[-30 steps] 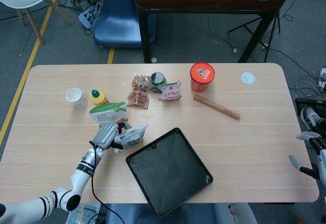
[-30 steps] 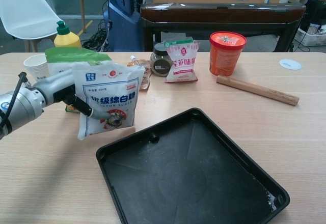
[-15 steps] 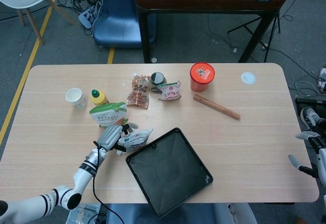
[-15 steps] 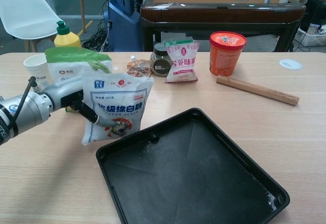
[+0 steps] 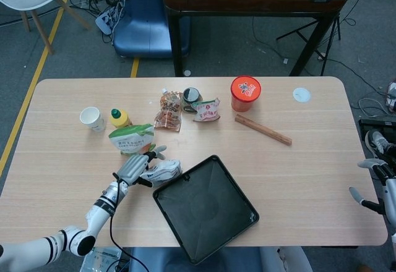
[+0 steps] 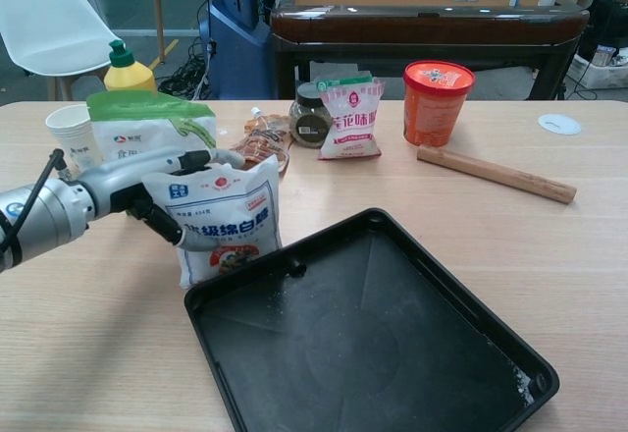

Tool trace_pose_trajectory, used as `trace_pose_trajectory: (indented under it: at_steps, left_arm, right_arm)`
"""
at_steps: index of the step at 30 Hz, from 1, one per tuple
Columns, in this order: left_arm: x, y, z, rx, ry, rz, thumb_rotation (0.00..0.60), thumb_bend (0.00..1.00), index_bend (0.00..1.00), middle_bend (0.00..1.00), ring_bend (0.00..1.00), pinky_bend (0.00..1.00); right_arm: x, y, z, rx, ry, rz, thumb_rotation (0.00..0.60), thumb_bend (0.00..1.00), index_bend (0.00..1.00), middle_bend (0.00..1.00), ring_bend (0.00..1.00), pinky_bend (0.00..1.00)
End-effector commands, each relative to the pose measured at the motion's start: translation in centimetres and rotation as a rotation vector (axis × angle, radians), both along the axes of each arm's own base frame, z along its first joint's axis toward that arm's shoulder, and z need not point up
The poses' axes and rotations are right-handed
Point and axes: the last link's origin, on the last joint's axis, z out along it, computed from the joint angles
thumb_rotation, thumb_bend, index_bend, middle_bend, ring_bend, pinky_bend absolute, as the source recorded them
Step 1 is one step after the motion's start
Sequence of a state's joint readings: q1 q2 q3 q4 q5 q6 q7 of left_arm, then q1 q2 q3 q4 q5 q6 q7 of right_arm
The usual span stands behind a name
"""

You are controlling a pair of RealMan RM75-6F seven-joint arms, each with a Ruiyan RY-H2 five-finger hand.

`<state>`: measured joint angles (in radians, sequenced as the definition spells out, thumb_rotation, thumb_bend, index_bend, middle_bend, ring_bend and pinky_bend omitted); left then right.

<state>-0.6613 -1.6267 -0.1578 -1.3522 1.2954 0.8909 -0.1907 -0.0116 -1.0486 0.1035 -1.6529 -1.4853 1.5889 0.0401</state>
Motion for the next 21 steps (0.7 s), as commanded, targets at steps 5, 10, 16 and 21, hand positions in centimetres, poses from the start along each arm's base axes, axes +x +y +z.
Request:
trace_pose_trajectory:
  at_steps: [5, 10, 16, 21]
  left_arm:
    - [0.5, -0.8, 0.4, -0.034, -0.002, -0.007, 0.6, 0.18, 0.06, 0.26, 0.23, 0.43]
    - [0.9, -1.2, 0.9, -0.034, -0.008, -0.021, 0.6, 0.18, 0.05, 0.26, 0.23, 0.43]
    - [1.0, -1.0, 1.3, -0.023, -0.012, -0.018, 0.6, 0.18, 0.05, 0.24, 0.22, 0.42]
    - [1.0, -1.0, 2.2, -0.014, -0.021, -0.014, 0.6, 0.18, 0.04, 0.22, 0.2, 0.4]
  right_arm:
    - [0.0, -0.1, -0.1, 0.002, -0.002, -0.001, 0.6, 0.19, 0.36, 0.34, 0.17, 0.17]
    - [-0.2, -0.1, -0.1, 0.002, -0.006, -0.002, 0.6, 0.19, 0.36, 0.34, 0.17, 0.17]
    - [-0.2, -0.2, -0.1, 0.005, -0.009, 0.0, 0.6, 0.19, 0.36, 0.34, 0.17, 0.17]
    - [-0.4, -0.1, -0.1, 0.004, -0.011, -0.002, 0.6, 0.19, 0.36, 0.34, 0.17, 0.17]
